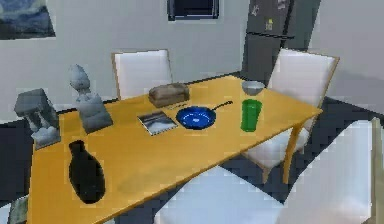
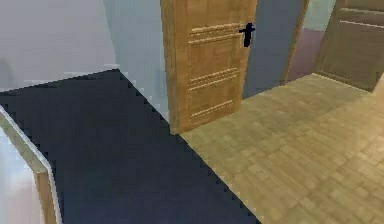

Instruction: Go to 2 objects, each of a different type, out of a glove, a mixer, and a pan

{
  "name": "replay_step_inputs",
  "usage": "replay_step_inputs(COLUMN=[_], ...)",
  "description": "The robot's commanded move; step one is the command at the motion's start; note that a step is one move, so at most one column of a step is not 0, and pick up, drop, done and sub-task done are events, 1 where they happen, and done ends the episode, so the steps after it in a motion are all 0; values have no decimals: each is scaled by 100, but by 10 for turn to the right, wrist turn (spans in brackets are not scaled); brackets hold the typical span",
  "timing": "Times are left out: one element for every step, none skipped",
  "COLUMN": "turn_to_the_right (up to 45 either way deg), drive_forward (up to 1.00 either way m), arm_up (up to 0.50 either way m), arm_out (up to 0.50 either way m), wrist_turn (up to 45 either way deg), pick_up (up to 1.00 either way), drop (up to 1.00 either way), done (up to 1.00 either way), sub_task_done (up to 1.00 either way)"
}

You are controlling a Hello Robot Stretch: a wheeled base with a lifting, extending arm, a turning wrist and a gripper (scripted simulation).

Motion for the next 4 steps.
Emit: replay_step_inputs(turn_to_the_right=[450,450,450,330], drive_forward=[0,0,0,0], arm_up=[0,0,0,0], arm_out=[0,0,0,0], wrist_turn=[0,0,0,0], pick_up=[0,0,0,0], drop=[0,0,0,0], done=[0,0,0,0], sub_task_done=[0,0,0,0])
